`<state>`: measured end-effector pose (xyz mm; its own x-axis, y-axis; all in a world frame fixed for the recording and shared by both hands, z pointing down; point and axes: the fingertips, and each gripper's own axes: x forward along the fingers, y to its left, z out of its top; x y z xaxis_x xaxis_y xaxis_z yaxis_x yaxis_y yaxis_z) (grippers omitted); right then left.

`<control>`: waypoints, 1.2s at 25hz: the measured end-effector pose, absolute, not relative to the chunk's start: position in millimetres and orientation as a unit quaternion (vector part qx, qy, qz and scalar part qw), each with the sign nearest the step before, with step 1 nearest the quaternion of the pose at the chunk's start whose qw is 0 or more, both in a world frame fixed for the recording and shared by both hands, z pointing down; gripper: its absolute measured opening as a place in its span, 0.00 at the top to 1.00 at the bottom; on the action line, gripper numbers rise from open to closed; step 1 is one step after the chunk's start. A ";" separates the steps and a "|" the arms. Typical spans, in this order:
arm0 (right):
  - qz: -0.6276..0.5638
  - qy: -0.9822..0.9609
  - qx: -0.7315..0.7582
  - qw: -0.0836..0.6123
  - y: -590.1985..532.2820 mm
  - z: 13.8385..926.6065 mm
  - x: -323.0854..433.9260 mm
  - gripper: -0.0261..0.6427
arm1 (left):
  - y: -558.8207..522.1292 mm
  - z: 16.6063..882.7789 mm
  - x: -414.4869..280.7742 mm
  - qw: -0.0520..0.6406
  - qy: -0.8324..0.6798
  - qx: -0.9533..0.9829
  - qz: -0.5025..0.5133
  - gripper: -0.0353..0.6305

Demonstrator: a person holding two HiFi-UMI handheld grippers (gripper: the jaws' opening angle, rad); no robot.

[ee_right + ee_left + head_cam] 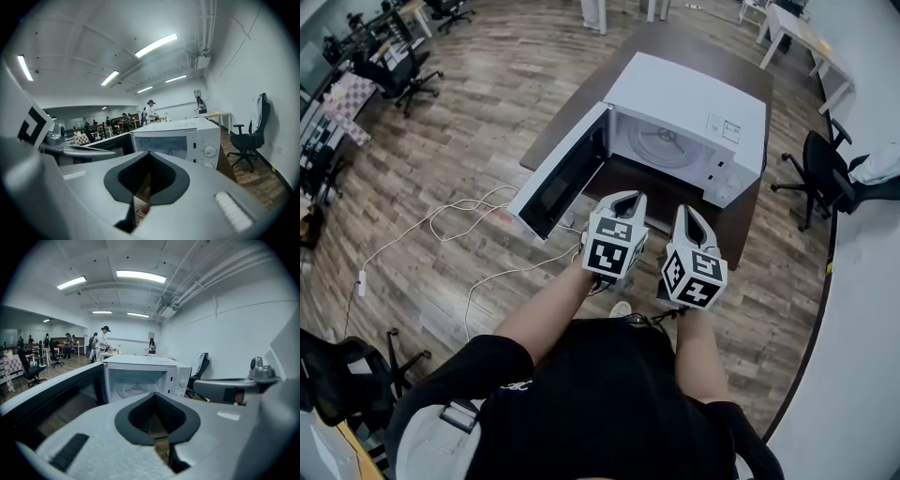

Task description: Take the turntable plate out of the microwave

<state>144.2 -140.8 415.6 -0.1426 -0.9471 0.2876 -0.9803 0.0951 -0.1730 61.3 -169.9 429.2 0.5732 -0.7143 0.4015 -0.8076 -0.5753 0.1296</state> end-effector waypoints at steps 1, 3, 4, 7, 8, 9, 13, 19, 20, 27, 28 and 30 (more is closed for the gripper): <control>0.164 -0.740 0.650 0.053 -146.4 417.4 149.3 0.95 | -175.2 432.0 66.9 0.155 -0.436 0.873 0.153 0.93; 0.165 -0.744 0.645 0.058 -156.7 421.0 158.5 0.95 | -185.8 437.3 77.3 0.164 -0.438 0.871 0.147 0.93; 0.165 -0.746 0.642 0.062 -161.3 422.9 162.6 0.95 | -190.5 439.8 81.9 0.170 -0.440 0.870 0.144 0.93; 0.172 -0.750 0.635 0.070 -172.3 429.9 172.9 0.95 | -200.6 445.6 90.8 0.180 -0.448 0.865 0.138 0.93; 0.176 -0.750 0.634 0.070 -175.7 432.0 175.5 0.95 | -203.5 447.2 92.3 0.182 -0.450 0.863 0.136 0.93; 0.179 -0.750 0.633 0.070 -179.1 433.8 177.9 0.95 | -206.8 448.9 93.3 0.184 -0.453 0.862 0.133 0.93; 0.188 -0.753 0.627 0.072 -188.1 440.9 180.1 0.95 | -219.0 461.7 93.1 0.209 -0.459 0.855 0.122 0.94; 0.196 -0.757 0.618 0.087 -203.2 454.2 175.5 0.95 | -234.2 493.2 97.1 0.352 -0.413 0.838 0.056 0.84; 0.196 -0.757 0.617 0.089 -206.7 455.5 175.1 0.95 | -238.3 498.4 97.2 0.384 -0.402 0.830 0.033 0.84; 0.195 -0.754 0.619 0.108 -231.3 464.1 174.0 0.95 | -272.0 539.7 96.7 0.521 -0.360 0.771 -0.067 0.80; 0.195 -0.752 0.620 0.111 -234.2 465.4 174.5 0.95 | -276.3 546.1 98.3 0.533 -0.356 0.764 -0.074 0.79; 0.196 -0.750 0.621 0.119 -239.6 469.4 175.9 0.95 | -284.2 558.7 103.0 0.558 -0.344 0.750 -0.092 0.78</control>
